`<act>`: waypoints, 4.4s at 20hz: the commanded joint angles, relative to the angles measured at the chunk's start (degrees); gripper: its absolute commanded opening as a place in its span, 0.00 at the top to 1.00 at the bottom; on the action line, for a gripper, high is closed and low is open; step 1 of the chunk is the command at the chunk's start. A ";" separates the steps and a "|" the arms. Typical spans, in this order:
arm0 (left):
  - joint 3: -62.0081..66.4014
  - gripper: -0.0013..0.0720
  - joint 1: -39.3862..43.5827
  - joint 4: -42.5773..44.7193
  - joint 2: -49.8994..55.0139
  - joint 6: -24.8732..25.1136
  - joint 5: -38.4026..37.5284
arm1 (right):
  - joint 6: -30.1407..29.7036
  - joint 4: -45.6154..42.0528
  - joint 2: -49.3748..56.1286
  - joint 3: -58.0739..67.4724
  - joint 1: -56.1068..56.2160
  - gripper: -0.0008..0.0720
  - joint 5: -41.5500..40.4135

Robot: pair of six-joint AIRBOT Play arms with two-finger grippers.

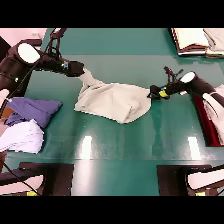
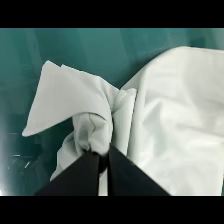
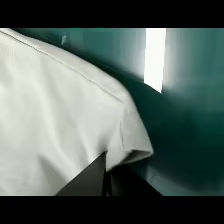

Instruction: Fold the shirts.

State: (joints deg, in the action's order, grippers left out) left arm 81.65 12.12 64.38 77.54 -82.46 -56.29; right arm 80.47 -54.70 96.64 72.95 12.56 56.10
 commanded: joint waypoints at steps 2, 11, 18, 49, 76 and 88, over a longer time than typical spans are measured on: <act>1.31 0.95 -0.02 2.05 -3.37 -0.31 -0.33 | 0.00 -4.15 -1.33 10.27 0.57 0.97 2.40; 22.12 0.95 -0.02 10.73 -24.44 -1.77 0.15 | -0.02 -12.96 -30.08 33.64 -8.66 0.97 17.59; 31.91 0.95 -0.02 12.48 -32.83 -6.16 0.22 | 0.00 -12.96 -43.69 42.21 -17.07 0.97 22.27; 18.67 0.16 -6.95 21.94 11.76 -6.99 -23.93 | 0.63 -9.27 -0.72 36.94 -13.05 0.51 37.99; -56.04 0.16 -7.45 -6.12 -24.96 -9.64 -2.27 | -4.04 1.05 -42.10 -12.57 -18.25 0.52 26.84; -44.28 0.94 -7.45 -5.66 -24.98 -5.46 -8.46 | -3.52 -16.33 -41.94 -24.98 -37.68 0.18 29.75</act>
State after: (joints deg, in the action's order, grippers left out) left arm 34.59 4.69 58.65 52.60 -88.88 -63.57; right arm 76.60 -65.32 54.57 54.13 -19.62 85.52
